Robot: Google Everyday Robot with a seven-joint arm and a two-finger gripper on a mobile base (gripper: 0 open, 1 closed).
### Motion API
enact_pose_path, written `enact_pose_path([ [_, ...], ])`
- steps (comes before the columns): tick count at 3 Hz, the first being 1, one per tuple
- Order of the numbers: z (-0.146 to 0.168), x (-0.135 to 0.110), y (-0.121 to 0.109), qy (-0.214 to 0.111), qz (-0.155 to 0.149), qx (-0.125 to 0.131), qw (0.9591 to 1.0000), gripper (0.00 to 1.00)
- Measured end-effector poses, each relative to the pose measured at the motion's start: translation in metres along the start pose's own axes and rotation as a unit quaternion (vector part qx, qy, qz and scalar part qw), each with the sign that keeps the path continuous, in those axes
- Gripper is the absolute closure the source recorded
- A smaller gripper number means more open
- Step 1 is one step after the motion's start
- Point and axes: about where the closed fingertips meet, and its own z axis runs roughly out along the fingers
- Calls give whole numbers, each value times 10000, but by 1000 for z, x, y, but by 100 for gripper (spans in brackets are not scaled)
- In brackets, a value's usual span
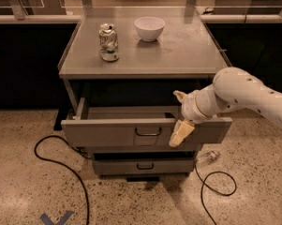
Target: Open top drawer
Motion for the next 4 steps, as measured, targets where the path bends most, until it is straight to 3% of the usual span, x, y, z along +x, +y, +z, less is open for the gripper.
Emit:
enact_pose_path([
  [1, 9, 22, -1, 112, 290, -267, 9992, 0],
  [2, 10, 26, 0, 133, 317, -313, 9989, 0],
  [4, 10, 26, 0, 133, 317, -313, 9989, 42],
])
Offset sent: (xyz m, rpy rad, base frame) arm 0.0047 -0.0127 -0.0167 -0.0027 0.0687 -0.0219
